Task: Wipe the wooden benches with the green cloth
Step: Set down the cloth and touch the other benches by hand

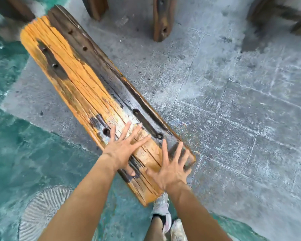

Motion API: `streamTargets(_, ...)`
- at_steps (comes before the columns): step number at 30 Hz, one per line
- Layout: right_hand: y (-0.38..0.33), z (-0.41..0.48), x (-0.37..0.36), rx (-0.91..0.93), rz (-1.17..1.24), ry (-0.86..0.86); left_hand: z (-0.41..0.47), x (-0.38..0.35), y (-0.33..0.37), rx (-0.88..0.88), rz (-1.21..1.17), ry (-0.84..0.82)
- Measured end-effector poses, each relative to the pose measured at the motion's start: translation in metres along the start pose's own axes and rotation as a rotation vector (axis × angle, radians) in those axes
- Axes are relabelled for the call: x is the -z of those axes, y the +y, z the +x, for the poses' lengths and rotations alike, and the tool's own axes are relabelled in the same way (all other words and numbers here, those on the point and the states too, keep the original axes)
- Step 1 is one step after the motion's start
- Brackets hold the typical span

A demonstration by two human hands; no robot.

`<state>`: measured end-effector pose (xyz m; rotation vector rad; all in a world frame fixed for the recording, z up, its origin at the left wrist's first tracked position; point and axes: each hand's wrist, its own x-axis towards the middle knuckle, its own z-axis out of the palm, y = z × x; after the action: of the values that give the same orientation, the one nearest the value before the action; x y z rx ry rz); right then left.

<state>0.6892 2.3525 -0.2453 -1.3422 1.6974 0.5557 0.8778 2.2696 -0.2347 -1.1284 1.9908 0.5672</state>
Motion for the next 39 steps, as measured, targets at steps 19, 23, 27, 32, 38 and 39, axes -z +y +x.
streamTargets(19, -0.019, 0.032, -0.073, -0.149, 0.216, 0.234, 0.06, -0.013, -0.005, -0.203, 0.047, 0.048)
streamTargets(23, -0.075, 0.016, -0.151, -0.253, 0.214, 0.392, 0.049, -0.052, -0.045, -0.266, 0.194, 0.185)
streamTargets(27, -0.101, 0.005, -0.191, -0.39, 0.23, 0.517, 0.037, -0.105, -0.065, -0.328, 0.286, 0.266)
streamTargets(32, -0.099, 0.016, -0.205, -0.373, 0.255, 0.642, 0.044, -0.122, -0.066, -0.305, 0.146, 0.427)
streamTargets(38, -0.098, 0.022, -0.219, -0.382, 0.281, 0.63, 0.049, -0.15, -0.067, -0.315, 0.102, 0.525)
streamTargets(39, -0.098, 0.022, -0.219, -0.398, 0.295, 0.609, 0.049, -0.151, -0.066, -0.313, 0.081, 0.523)
